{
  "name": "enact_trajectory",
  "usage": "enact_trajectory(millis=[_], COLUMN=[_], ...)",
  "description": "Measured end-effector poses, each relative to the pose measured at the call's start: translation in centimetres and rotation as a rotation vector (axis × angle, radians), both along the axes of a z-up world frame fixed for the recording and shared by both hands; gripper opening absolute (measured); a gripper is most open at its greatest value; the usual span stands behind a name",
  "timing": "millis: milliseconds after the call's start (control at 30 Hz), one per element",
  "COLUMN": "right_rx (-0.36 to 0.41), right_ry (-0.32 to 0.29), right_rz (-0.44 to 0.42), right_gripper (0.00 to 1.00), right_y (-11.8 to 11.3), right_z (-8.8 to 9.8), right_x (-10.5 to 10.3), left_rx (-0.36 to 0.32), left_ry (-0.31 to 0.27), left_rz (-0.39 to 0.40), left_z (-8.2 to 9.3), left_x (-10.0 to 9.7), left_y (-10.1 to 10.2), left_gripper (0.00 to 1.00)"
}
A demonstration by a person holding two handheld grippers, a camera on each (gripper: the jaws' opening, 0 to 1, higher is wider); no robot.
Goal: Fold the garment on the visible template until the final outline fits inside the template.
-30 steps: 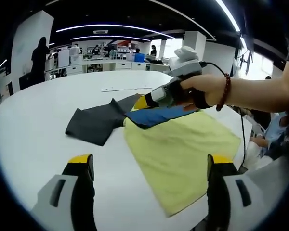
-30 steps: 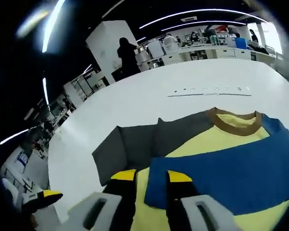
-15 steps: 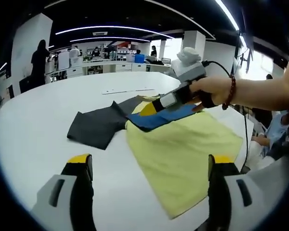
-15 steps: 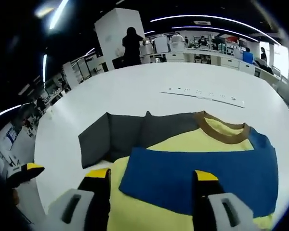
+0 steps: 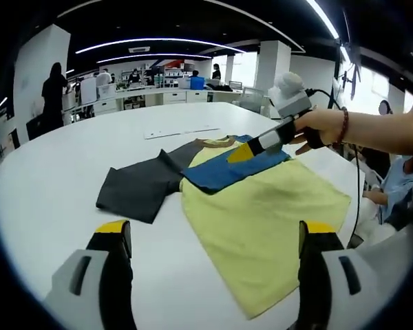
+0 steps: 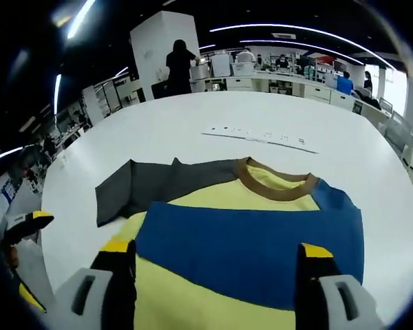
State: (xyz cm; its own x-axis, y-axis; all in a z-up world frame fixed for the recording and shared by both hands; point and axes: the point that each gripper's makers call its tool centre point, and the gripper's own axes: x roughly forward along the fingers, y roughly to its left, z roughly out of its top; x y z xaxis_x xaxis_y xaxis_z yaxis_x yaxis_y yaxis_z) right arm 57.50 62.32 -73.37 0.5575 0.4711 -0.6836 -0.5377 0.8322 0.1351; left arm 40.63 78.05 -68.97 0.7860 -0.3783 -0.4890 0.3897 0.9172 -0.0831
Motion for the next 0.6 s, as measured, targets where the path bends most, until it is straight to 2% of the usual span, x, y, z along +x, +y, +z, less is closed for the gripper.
enact_trajectory(millis=[267, 433, 533, 600], right_rx=[-0.005, -0.002, 0.036, 0.026], right_ry=[0.017, 0.008, 0.003, -0.004], right_rz=[-0.042, -0.059, -0.089, -0.087], right_gripper=[1.0, 0.99, 0.97, 0.96], right_y=[-5.0, -7.6, -9.2, -10.4], right_z=[-0.2, 0.0, 0.2, 0.1], right_x=[0.0, 0.1, 0.4, 0.4], left_rx=[0.006, 0.013, 0.012, 0.015], left_ry=[-0.004, -0.002, -0.004, -0.006], left_rz=[-0.013, -0.019, -0.019, -0.021], left_z=[0.3, 0.4, 0.5, 0.7], left_x=[0.3, 0.2, 0.2, 0.2], left_y=[-0.8, -1.0, -1.3, -1.4], left_gripper=[0.99, 0.99, 0.99, 0.99])
